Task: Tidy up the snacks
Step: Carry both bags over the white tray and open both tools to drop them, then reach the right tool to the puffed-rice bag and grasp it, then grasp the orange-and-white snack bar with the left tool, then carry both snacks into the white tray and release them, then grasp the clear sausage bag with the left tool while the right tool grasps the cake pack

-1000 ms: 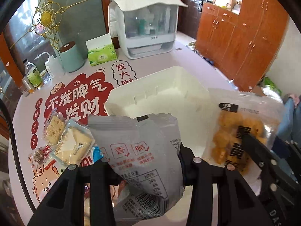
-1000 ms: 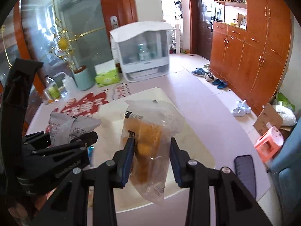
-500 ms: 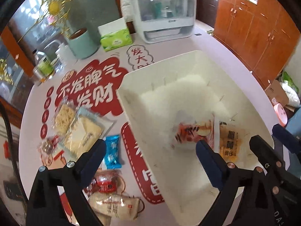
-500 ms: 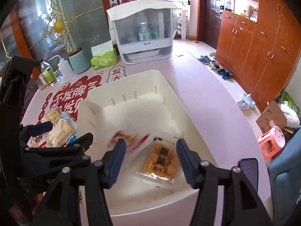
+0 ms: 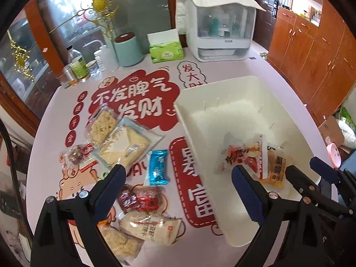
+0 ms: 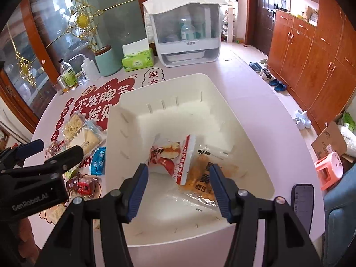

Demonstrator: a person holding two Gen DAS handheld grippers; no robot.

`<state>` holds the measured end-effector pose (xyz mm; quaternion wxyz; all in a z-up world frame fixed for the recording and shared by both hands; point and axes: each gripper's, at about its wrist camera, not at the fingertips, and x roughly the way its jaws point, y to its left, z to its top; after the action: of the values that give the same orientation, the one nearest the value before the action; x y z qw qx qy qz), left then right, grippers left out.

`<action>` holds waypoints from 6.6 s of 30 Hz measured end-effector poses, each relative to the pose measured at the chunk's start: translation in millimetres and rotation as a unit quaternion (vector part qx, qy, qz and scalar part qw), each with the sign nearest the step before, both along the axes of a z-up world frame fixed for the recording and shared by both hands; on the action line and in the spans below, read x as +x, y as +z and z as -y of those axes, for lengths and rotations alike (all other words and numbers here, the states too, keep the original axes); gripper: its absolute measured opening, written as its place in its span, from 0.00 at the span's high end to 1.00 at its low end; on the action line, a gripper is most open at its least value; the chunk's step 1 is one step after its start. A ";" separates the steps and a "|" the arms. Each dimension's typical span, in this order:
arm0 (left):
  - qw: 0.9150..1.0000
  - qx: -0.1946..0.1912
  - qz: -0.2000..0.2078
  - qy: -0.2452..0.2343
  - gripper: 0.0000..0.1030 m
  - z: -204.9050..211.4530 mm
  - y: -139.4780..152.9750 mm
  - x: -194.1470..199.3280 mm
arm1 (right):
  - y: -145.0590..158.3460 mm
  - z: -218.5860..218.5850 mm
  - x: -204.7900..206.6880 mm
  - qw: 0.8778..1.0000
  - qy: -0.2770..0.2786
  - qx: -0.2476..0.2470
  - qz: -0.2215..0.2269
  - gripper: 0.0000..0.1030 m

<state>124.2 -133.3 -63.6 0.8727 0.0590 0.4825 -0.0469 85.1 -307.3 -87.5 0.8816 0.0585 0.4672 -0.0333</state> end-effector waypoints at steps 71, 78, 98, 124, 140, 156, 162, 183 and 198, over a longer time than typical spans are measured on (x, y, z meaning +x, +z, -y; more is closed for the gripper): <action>0.972 -0.058 -0.203 0.101 0.07 -247.4 -169.8 -87.8 | -133.4 -269.3 -42.5 0.905 0.407 -0.014 -0.123 0.54; 0.971 -0.057 -0.213 0.093 0.08 -219.9 -180.9 -79.8 | -132.2 -245.8 -49.0 0.914 0.381 0.005 -0.138 0.54; 0.986 -0.020 -0.134 0.093 0.70 -184.3 -125.6 -67.4 | -99.1 -217.0 -55.2 0.922 0.370 0.038 -0.105 0.56; 0.997 -0.053 0.022 -0.050 0.70 -41.7 19.6 -11.3 | 28.9 -70.4 -16.9 0.981 0.191 0.022 0.029 0.56; 0.995 -0.009 0.011 -0.096 0.62 53.3 -3.5 66.2 | -15.0 -8.0 10.4 0.996 0.091 0.008 -0.026 0.55; 0.994 0.030 -0.015 -0.102 0.09 58.5 -30.6 47.5 | -16.9 -6.2 2.5 0.996 0.088 0.001 -0.026 0.44; 0.995 0.024 -0.012 -0.098 0.09 44.1 -25.0 32.7 | -16.3 -7.2 -1.1 0.996 0.082 0.008 -0.031 0.44; 0.997 0.047 0.035 -0.051 0.09 -85.9 17.4 -22.7 | 20.5 -51.6 -23.4 0.997 0.078 -0.004 -0.004 0.44; 0.992 0.090 0.074 0.047 0.08 -275.9 69.3 -4.4 | 57.1 -146.9 -1.7 0.991 0.134 -0.017 0.021 0.44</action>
<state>119.8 142.6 5.6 0.8985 0.1175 0.4208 0.0427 83.4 -160.4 -30.5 0.8886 -0.0190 0.4516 0.0783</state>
